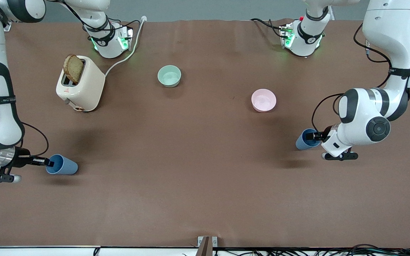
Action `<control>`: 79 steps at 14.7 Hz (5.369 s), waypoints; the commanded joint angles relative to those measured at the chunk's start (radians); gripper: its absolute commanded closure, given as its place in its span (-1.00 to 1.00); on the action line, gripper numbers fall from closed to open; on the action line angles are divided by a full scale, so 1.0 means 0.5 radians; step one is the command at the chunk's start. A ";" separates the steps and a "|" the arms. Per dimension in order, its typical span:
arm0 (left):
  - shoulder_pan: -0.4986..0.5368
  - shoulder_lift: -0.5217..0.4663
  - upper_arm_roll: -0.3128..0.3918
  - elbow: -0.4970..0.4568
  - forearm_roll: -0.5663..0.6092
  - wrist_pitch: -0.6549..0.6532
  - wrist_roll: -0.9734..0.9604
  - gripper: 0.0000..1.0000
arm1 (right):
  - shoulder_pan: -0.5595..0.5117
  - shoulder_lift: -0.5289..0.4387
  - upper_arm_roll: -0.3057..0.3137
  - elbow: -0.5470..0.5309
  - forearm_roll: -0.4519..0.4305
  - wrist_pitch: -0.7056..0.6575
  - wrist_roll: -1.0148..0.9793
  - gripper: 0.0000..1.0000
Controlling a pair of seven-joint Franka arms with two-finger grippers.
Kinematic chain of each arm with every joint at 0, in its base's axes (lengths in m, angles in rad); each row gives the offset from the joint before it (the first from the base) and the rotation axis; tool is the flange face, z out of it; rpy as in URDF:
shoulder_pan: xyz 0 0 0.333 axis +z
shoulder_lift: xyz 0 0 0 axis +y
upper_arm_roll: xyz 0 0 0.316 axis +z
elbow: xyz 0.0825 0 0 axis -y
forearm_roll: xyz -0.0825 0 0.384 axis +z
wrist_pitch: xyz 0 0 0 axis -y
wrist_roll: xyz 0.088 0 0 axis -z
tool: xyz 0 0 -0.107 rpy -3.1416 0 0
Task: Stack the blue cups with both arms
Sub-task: 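Close both grippers on the blue cups and lift them, then carry the cup with the left gripper to mid-table and set it down, then withdraw the left gripper while the right gripper carries its cup over, then lower the right gripper's cup into the standing blue cup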
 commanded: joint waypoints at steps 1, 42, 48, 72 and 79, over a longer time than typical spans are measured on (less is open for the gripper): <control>0.012 0.018 -0.004 0.002 -0.001 0.019 0.027 -0.43 | -0.005 -0.136 0.011 -0.040 0.023 -0.037 -0.030 0.96; -1.221 0.626 -0.130 1.079 -0.029 -0.119 -0.090 0.99 | 0.434 -1.376 0.014 -0.040 -0.529 -1.213 0.700 0.96; -1.258 0.715 -0.133 1.079 -0.032 -0.119 -0.139 0.68 | 0.422 -1.373 0.008 -0.043 -0.495 -1.207 0.697 0.97; -0.059 -0.055 -0.103 1.079 0.115 -0.531 0.057 -1.00 | 1.697 -0.932 0.026 -0.135 -0.456 -0.465 2.288 0.99; 0.126 -0.270 -0.078 1.088 0.113 -0.589 0.055 -1.00 | 2.038 -0.579 0.023 -0.135 -0.351 -0.026 2.608 0.99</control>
